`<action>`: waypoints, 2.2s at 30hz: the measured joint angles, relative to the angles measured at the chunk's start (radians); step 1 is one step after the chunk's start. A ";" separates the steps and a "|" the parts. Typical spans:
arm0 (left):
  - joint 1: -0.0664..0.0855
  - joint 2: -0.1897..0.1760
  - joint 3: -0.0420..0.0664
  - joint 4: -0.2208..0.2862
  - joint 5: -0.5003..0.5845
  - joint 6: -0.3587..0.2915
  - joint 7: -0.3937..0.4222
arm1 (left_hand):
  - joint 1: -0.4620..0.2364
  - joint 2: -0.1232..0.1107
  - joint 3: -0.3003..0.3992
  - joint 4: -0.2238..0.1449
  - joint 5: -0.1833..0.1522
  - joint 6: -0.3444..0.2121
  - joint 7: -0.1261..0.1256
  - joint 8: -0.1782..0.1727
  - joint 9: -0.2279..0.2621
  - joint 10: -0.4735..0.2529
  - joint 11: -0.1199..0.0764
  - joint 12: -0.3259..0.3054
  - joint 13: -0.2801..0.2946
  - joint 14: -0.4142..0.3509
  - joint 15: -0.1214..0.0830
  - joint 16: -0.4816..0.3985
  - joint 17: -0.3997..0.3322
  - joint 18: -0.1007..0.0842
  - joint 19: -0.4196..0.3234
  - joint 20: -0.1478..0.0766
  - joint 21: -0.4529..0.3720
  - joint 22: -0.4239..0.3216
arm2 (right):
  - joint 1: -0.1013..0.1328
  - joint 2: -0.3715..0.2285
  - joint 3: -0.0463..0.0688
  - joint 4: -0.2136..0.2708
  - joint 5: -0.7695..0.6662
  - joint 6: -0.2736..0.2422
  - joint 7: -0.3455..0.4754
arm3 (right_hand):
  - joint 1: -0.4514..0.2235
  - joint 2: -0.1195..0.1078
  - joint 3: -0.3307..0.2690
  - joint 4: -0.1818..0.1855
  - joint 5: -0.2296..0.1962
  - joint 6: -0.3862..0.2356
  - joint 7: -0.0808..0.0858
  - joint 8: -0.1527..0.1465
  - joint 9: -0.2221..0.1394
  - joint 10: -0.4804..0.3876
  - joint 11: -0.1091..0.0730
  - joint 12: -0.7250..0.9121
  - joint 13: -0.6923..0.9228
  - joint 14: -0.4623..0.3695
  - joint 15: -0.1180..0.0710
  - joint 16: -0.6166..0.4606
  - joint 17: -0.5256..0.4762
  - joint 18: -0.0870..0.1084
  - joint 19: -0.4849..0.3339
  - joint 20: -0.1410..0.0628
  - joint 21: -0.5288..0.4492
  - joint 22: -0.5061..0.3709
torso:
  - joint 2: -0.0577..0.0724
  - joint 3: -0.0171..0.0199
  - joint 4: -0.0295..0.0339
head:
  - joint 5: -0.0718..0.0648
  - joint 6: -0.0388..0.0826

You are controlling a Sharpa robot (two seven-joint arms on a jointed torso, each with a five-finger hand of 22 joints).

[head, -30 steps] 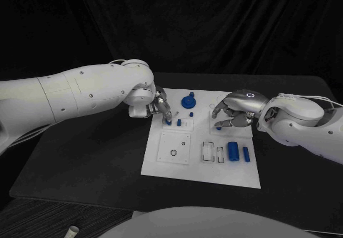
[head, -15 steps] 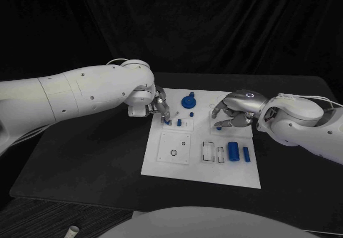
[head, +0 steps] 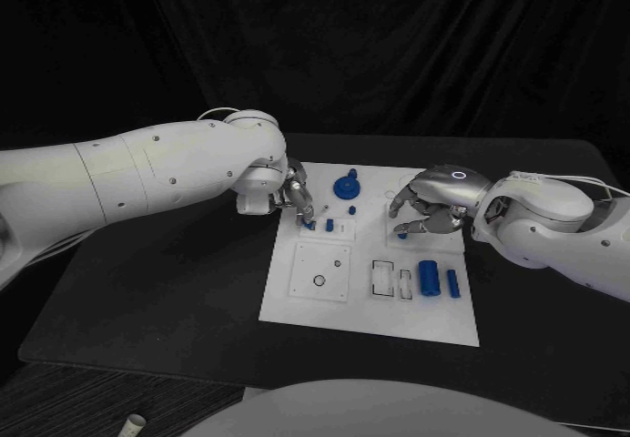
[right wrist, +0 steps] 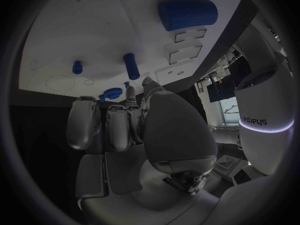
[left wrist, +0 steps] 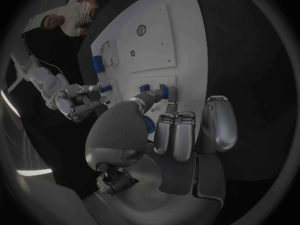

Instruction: Assemble the parts on the task board

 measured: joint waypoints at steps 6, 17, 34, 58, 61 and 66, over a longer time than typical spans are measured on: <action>-0.002 0.003 0.000 0.001 -0.003 0.001 0.001 | -0.017 -0.001 0.000 0.000 0.006 0.000 0.000 0.010 0.000 0.004 -0.004 0.000 0.000 0.000 0.000 0.000 0.000 0.000 0.000 0.000 0.000 0.000 | 0.000 0.001 0.000 -0.001 0.000 0.002 -0.001 | 0.000 0.000 0.000 0.000 0.004 0.000 0.000 0.000 0.000 0.000 0.000 -0.004 -0.001 0.000 0.000 -0.004 0.000 0.000 0.000 0.000 -0.004 0.000 | 0.000 -0.0002 0.0000 | -0.001 0.000; -0.003 0.006 0.000 -0.001 -0.005 -0.002 0.001 | -0.021 -0.003 0.000 0.000 0.013 0.000 0.000 0.015 -0.003 0.004 -0.004 0.000 0.000 0.004 -0.004 0.000 0.000 0.000 0.000 0.000 0.000 0.000 | 0.000 0.001 0.000 -0.003 0.000 0.006 -0.003 | 0.004 0.004 0.000 0.000 0.004 0.003 0.004 0.000 0.000 0.000 0.000 -0.004 -0.002 0.000 0.000 -0.004 0.000 0.000 0.000 0.000 -0.004 0.000 | 0.000 -0.0002 0.0006 | -0.001 0.000; -0.003 0.006 0.000 0.001 -0.008 -0.006 0.000 | -0.028 -0.009 -0.002 -0.002 0.041 -0.004 -0.004 0.024 -0.010 0.004 -0.004 0.000 0.000 0.004 -0.004 0.000 0.000 0.000 0.004 -0.004 -0.007 0.000 | 0.000 0.001 0.000 -0.003 0.000 0.012 -0.006 | 0.004 0.004 0.000 0.000 0.004 0.003 0.003 0.000 0.001 -0.007 0.000 -0.004 -0.005 0.000 0.000 -0.008 0.000 0.000 0.000 0.000 -0.011 0.000 | 0.001 0.0003 0.0008 | 0.001 0.000; -0.006 0.003 -0.001 0.010 -0.013 -0.026 0.005 | -0.017 -0.031 -0.022 -0.022 0.148 -0.003 -0.003 0.047 -0.033 0.004 -0.004 0.000 0.000 0.000 -0.007 0.000 0.000 0.000 0.004 -0.004 -0.007 0.000 | -0.001 0.003 0.000 -0.005 0.000 0.017 -0.010 | 0.004 0.004 0.000 0.000 0.004 0.007 0.000 0.000 0.001 -0.007 0.000 -0.004 -0.005 0.000 0.000 -0.008 0.000 0.000 0.000 0.000 -0.011 -0.001 | 0.000 0.0005 0.0004 | 0.003 0.000; -0.006 0.002 -0.001 0.011 -0.014 -0.029 0.006 | -0.016 -0.030 -0.024 -0.024 0.156 -0.002 -0.002 0.048 -0.035 0.004 -0.004 0.000 0.000 0.000 -0.007 0.000 0.000 0.000 0.004 -0.004 -0.007 0.000 | -0.001 0.003 0.000 -0.005 0.000 0.018 -0.011 | 0.004 0.004 0.000 0.000 0.004 0.011 0.004 0.000 0.001 -0.007 0.000 -0.008 -0.006 0.000 0.000 -0.008 0.000 0.000 -0.007 0.000 -0.018 -0.001 | 0.000 0.0006 0.0004 | 0.004 0.000; -0.007 0.002 -0.001 0.015 -0.015 -0.033 0.009 | -0.014 -0.029 -0.025 -0.025 0.168 -0.004 -0.004 0.052 -0.037 0.004 -0.004 0.000 0.000 0.000 -0.007 0.000 0.000 0.000 0.004 -0.004 -0.007 0.000 | -0.001 0.004 0.000 -0.006 0.000 0.018 -0.012 | 0.004 0.004 0.000 0.000 0.004 0.011 0.004 0.000 0.002 -0.007 0.000 -0.008 -0.008 0.000 0.000 -0.012 0.000 0.000 -0.007 0.000 -0.018 -0.001 | 0.000 0.0003 0.0004 | 0.006 0.000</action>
